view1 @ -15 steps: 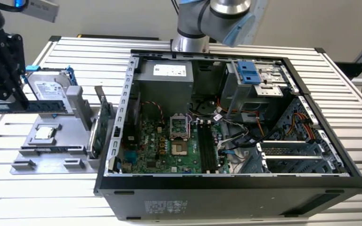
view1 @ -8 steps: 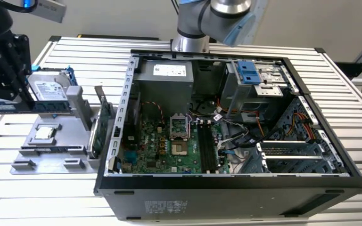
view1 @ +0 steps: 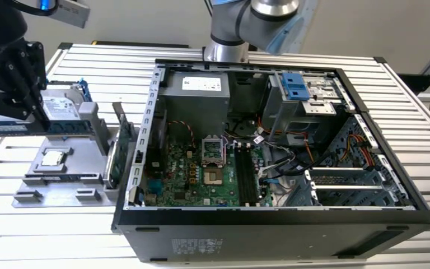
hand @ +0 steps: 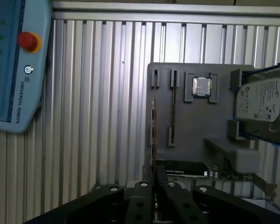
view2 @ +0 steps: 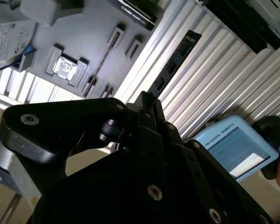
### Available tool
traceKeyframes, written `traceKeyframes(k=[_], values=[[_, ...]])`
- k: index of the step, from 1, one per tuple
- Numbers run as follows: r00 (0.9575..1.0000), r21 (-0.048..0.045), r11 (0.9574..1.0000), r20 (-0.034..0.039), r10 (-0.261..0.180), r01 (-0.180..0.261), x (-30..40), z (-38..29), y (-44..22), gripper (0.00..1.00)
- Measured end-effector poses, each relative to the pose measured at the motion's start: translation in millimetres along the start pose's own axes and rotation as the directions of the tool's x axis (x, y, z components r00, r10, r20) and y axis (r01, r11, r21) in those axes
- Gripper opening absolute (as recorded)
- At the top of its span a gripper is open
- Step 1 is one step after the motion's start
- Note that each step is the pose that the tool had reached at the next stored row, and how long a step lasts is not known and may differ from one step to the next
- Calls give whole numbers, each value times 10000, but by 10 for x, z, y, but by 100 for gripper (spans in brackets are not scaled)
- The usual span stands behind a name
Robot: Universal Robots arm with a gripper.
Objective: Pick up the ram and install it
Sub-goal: 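Pick up the ram and move it above insertion slot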
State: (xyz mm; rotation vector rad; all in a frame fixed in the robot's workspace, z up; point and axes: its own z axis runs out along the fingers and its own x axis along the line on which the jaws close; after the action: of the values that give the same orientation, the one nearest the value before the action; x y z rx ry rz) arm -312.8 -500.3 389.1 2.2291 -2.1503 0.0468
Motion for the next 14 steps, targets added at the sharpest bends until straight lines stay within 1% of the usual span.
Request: traceKeyframes(k=[1, 2, 14], values=[[10000, -1, 10000, -4, 0, 0, 0, 0, -13, 0], [10000, -2, 10000, -12, 0, 0, 2, 0, -42, 0], [10000, -7, 10000, -51, 0, 0, 8, 1, -215, 0]])
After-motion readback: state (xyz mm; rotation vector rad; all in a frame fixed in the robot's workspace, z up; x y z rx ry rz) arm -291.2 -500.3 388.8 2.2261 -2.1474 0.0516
